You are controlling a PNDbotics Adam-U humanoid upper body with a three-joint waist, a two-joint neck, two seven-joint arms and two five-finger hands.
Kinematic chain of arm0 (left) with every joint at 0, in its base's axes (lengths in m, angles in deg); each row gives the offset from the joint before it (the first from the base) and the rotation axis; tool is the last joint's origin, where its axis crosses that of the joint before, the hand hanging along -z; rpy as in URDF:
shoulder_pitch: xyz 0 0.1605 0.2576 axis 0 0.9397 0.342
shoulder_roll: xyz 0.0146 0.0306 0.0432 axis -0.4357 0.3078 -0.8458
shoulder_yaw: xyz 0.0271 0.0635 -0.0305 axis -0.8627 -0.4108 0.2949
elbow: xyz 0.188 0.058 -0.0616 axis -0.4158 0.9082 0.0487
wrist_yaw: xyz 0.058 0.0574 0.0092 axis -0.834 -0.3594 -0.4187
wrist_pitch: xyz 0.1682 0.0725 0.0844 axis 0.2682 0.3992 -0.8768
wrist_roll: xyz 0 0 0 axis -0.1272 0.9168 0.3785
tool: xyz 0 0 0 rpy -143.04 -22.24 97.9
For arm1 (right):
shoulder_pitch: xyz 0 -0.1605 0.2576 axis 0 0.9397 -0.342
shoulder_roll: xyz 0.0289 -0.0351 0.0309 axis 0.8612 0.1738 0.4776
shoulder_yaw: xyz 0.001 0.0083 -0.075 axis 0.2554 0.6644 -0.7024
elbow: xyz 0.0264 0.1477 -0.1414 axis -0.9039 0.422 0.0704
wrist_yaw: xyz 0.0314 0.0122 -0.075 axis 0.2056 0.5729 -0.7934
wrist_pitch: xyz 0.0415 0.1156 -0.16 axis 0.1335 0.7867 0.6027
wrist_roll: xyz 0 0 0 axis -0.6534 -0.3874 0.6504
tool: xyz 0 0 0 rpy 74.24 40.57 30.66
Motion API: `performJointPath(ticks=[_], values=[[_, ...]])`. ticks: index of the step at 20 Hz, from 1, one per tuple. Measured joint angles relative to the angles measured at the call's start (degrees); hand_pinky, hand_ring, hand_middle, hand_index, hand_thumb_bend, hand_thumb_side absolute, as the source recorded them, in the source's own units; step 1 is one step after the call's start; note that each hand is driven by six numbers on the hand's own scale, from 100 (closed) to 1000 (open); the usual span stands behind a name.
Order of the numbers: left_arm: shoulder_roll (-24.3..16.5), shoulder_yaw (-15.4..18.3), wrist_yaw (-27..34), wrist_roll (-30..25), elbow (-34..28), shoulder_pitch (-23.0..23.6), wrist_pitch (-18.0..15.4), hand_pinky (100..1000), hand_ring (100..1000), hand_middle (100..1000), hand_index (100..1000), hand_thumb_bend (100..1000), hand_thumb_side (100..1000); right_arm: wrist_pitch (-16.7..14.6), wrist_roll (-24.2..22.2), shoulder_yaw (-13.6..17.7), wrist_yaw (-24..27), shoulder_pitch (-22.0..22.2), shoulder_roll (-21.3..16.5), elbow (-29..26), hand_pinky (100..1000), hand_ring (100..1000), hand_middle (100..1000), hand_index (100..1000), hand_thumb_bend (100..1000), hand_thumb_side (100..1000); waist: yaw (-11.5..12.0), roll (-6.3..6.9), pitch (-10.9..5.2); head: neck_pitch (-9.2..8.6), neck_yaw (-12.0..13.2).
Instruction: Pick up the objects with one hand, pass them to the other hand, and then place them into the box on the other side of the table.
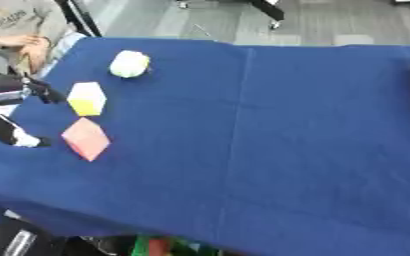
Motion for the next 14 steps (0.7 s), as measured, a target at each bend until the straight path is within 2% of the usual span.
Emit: performJointPath(ticks=[4,10,14], values=[[0.95,-1.2,-3.77,2.46,2.62,-1.17,-0.64,872,791,778,921,498,328,0.0,-0.01,-0.18,0.03,0.0,0.01,0.0,931,854,828,1000,100,567,-0.08,-0.03,0.0,0.0,0.18],[4.0,-3.04,-16.73,8.34,8.43,-4.13,-3.32,874,796,783,923,468,277,0.03,-0.12,-0.24,0.14,0.0,0.02,0.0,931,854,828,1000,100,567,-0.27,-0.09,0.0,0.0,0.32],[5.49,-3.62,-20.99,12.41,11.67,-6.16,-4.64,880,803,791,931,439,235,-0.01,-0.28,-0.25,0.3,-0.01,0.03,0.0,931,855,829,1000,100,568,-0.33,-0.16,0.0,0.0,0.41]])
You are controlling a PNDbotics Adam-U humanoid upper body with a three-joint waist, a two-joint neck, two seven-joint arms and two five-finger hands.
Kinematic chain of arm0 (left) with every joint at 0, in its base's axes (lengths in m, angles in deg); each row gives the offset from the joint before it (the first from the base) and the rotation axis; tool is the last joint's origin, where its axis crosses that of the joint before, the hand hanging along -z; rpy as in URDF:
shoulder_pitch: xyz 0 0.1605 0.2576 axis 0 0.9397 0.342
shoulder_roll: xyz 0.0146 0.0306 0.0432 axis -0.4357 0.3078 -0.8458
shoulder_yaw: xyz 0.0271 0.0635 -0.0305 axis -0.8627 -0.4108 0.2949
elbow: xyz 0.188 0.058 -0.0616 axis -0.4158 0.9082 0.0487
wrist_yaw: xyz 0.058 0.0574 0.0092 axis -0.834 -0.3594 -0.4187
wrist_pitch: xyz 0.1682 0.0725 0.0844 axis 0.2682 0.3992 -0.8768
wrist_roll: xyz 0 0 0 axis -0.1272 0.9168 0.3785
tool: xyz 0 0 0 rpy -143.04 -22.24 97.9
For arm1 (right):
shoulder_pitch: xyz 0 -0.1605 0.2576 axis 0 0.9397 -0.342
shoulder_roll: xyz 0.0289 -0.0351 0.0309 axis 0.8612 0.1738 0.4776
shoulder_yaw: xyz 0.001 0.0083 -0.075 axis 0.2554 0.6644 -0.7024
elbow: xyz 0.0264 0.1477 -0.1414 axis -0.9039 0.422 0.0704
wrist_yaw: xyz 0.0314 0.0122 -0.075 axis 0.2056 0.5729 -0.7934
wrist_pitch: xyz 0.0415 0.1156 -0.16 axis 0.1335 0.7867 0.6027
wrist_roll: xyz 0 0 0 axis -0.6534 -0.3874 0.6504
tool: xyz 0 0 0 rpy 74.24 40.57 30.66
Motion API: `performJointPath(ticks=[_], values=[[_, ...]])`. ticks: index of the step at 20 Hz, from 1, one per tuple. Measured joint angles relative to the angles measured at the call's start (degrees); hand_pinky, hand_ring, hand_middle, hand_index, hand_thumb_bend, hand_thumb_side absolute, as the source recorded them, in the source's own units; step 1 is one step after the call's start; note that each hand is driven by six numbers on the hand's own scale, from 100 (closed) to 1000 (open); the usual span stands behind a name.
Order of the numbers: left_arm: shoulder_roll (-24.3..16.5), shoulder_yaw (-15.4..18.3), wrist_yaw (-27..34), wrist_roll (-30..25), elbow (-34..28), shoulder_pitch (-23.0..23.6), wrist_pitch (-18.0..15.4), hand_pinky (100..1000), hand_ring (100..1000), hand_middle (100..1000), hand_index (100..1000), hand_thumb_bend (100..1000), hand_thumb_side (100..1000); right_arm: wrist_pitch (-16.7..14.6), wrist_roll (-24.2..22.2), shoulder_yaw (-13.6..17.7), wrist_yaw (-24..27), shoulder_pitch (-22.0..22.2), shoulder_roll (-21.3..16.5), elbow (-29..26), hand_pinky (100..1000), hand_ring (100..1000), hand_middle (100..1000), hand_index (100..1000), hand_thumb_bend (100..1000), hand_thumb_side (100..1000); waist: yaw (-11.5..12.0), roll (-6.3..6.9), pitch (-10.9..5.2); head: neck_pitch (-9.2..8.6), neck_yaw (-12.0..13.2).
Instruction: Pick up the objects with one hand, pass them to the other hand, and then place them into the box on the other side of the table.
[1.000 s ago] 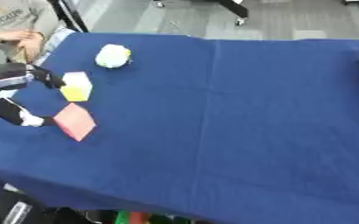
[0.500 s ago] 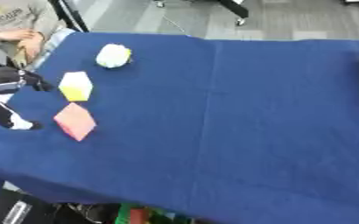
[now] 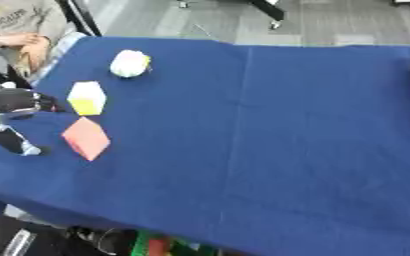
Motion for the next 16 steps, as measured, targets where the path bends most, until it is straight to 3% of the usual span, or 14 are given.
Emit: performJointPath(ticks=[8,16], values=[[1.59,-0.12,-2.09,4.86,3.2,-2.42,-0.99,877,797,784,926,398,245,0.05,-0.25,0.0,0.02,-0.01,0.01,0.0,932,855,829,1000,100,568,-0.06,-0.09,0.0,0.0,0.07],[2.1,-0.88,2.25,-0.27,3.96,-4.75,-4.41,889,812,791,931,409,273,0.12,-0.37,0.0,0.14,-0.03,0.01,0.0,932,855,829,1000,100,568,-0.13,-0.09,0.0,0.0,0.3]])
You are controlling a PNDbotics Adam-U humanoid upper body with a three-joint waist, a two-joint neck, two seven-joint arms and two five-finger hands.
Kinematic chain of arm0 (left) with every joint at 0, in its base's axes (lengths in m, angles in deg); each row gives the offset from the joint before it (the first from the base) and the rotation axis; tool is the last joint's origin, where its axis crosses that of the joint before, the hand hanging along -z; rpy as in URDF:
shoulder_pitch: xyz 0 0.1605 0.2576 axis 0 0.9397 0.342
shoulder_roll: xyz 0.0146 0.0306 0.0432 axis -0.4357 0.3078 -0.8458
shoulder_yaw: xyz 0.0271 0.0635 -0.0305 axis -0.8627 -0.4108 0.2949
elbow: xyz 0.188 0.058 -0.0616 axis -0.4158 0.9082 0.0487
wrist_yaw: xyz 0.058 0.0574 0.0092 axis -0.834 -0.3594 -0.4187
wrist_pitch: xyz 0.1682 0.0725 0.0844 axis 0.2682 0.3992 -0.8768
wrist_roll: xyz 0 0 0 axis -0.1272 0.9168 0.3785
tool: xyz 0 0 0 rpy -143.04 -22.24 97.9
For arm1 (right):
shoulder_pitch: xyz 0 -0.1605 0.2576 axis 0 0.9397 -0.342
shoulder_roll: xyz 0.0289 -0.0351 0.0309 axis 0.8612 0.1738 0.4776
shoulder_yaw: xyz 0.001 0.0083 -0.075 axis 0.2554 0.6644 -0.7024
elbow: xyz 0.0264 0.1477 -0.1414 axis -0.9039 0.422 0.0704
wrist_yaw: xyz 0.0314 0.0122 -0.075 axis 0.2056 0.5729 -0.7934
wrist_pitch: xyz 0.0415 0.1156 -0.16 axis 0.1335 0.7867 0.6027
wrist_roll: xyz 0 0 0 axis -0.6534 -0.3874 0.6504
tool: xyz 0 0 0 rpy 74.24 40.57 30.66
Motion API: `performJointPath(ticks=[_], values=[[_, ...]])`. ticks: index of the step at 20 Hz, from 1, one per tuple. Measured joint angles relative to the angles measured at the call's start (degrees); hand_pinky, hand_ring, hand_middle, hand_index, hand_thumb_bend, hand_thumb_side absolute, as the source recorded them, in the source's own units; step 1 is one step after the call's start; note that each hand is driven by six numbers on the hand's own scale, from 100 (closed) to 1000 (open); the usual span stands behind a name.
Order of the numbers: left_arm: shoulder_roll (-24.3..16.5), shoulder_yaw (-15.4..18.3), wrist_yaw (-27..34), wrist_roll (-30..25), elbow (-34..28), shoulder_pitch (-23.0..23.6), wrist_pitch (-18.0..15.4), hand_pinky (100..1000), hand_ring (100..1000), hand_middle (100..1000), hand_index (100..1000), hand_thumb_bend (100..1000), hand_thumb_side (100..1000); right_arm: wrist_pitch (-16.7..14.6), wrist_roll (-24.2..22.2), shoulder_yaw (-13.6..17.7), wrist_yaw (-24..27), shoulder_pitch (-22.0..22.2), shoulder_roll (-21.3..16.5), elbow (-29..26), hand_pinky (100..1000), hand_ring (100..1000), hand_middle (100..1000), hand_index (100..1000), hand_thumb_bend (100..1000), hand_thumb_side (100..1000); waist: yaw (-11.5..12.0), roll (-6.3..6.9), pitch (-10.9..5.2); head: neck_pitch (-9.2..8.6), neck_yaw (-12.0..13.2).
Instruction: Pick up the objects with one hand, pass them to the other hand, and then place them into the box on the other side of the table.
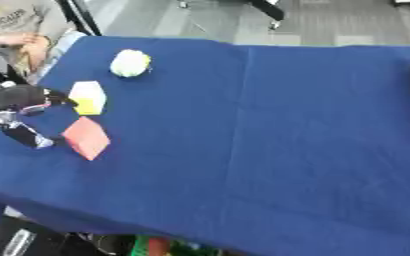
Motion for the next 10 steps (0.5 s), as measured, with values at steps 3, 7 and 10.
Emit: performJointPath(ticks=[3,7,10], values=[[0.0,-0.32,0.79,-1.66,-0.01,-0.78,-0.42,899,826,805,943,418,280,0.01,-0.09,0.0,0.02,-0.01,0.0,0.0,932,855,829,1000,100,568,-0.04,0.01,0.0,0.0,0.07],[0.05,-0.7,0.79,-3.09,0.11,-1.82,-0.72,902,833,815,947,425,292,-0.02,-0.2,-0.01,0.03,-0.1,0.0,0.0,932,855,829,1000,100,568,-0.19,0.02,0.0,0.0,0.23],[0.51,-1.18,0.46,-4.32,0.8,-2.64,-1.18,904,837,816,943,428,300,-0.03,-0.25,-0.01,0.04,-0.19,0.0,0.0,932,855,829,1000,100,568,-0.24,0.03,0.0,0.0,0.27]])
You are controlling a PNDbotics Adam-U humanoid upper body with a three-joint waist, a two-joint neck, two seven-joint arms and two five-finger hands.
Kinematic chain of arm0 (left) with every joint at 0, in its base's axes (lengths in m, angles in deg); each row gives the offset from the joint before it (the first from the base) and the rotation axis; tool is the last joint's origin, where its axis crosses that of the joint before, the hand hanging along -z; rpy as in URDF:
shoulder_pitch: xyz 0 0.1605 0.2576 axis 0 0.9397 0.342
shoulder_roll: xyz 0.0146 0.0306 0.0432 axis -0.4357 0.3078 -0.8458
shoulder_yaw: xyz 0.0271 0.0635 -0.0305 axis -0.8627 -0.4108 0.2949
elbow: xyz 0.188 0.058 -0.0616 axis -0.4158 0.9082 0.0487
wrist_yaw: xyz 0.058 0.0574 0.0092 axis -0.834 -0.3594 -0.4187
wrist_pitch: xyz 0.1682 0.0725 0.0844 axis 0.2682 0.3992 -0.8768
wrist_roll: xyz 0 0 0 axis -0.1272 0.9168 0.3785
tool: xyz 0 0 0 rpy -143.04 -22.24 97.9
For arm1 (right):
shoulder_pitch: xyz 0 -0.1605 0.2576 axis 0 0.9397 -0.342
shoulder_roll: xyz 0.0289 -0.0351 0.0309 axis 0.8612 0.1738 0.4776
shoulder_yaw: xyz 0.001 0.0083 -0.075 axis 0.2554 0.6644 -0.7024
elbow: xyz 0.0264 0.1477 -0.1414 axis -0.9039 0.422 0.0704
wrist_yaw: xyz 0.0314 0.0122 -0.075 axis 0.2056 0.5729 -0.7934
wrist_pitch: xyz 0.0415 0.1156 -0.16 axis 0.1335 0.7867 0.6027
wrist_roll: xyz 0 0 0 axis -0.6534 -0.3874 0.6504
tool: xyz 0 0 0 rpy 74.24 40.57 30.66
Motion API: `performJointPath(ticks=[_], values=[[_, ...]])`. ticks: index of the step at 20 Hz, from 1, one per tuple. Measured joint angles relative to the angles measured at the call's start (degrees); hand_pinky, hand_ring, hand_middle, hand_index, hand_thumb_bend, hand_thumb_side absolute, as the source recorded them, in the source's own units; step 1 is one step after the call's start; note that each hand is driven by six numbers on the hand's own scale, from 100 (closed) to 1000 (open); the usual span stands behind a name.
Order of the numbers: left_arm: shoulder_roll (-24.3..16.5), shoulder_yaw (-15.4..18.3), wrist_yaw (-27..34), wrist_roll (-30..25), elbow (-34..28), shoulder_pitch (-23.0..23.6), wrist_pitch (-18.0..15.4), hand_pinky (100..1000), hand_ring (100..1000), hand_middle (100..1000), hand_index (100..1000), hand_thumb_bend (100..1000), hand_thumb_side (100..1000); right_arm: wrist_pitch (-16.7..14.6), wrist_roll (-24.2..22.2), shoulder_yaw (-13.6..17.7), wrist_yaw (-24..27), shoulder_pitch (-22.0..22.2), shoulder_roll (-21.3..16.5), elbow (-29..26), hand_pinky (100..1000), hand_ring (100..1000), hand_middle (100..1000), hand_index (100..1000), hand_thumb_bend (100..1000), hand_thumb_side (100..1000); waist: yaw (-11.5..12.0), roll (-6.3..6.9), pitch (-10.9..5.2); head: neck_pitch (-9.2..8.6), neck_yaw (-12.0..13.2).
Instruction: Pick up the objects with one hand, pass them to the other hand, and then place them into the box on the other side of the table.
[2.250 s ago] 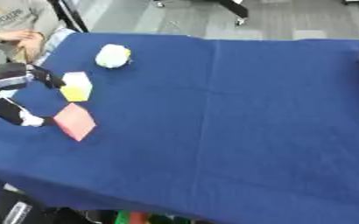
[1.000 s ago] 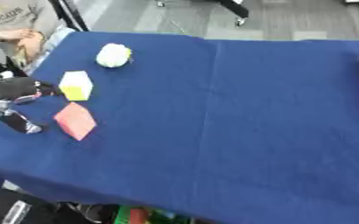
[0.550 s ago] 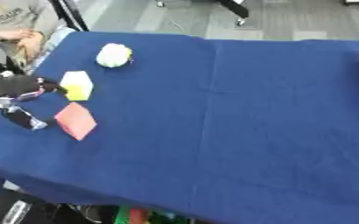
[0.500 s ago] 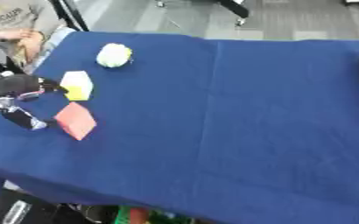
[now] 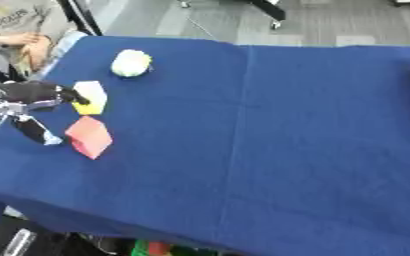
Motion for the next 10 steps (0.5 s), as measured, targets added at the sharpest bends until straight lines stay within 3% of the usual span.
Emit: performJointPath(ticks=[10], values=[[1.01,-0.92,-0.37,-4.68,1.68,-1.28,-1.39,899,830,806,932,419,317,-0.07,-0.12,-0.01,0.02,-0.02,0.02,0.0,932,855,828,1000,100,569,-0.1,-0.02,0.01,0.0,0.04]])
